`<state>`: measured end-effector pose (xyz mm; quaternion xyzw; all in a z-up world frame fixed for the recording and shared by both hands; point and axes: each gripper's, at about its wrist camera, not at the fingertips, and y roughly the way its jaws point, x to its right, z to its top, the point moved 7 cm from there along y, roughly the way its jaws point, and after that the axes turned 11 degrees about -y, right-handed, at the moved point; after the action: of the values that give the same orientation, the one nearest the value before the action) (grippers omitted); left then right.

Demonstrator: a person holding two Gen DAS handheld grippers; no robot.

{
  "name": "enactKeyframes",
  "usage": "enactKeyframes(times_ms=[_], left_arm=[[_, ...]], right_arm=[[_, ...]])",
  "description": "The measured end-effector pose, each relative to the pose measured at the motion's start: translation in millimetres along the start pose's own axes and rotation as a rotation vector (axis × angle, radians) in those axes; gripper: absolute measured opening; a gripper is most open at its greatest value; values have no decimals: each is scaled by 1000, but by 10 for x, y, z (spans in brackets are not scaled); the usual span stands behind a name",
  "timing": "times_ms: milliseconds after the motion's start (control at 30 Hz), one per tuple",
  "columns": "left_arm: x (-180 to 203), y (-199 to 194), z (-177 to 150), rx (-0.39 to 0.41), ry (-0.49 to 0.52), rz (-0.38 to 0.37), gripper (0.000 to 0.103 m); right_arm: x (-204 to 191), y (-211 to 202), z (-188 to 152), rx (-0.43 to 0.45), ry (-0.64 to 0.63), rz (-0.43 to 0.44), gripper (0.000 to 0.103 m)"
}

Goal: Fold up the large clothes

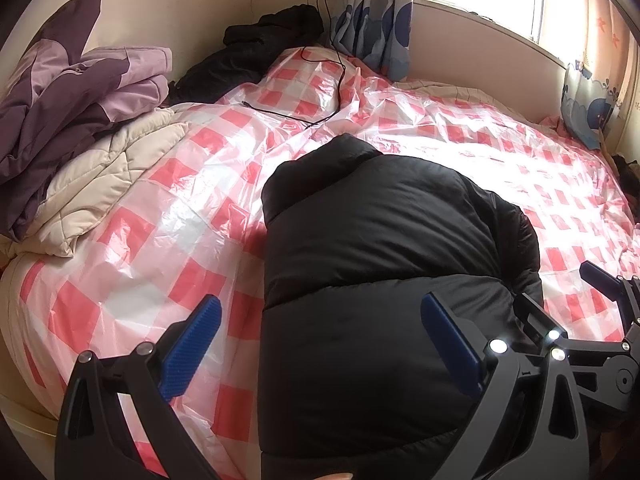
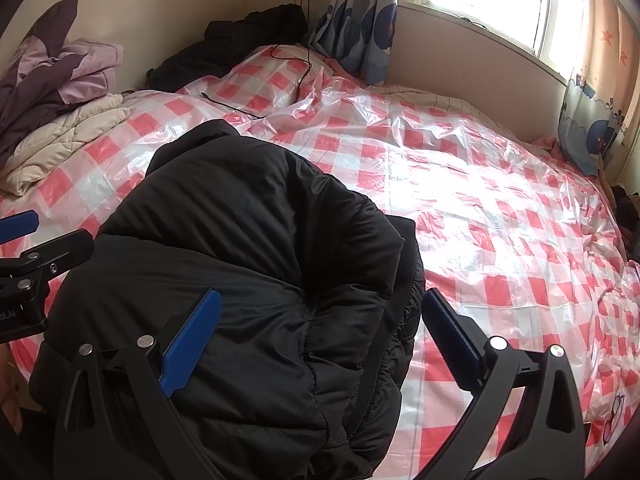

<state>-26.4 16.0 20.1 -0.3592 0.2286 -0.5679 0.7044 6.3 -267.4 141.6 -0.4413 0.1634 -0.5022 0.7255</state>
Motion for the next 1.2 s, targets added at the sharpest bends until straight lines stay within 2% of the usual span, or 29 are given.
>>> enactKeyframes(times_ms=[1200], left_arm=[[-64, 31, 52, -7, 3, 16, 96]], right_arm=[[43, 35, -34, -1, -5, 4, 97]])
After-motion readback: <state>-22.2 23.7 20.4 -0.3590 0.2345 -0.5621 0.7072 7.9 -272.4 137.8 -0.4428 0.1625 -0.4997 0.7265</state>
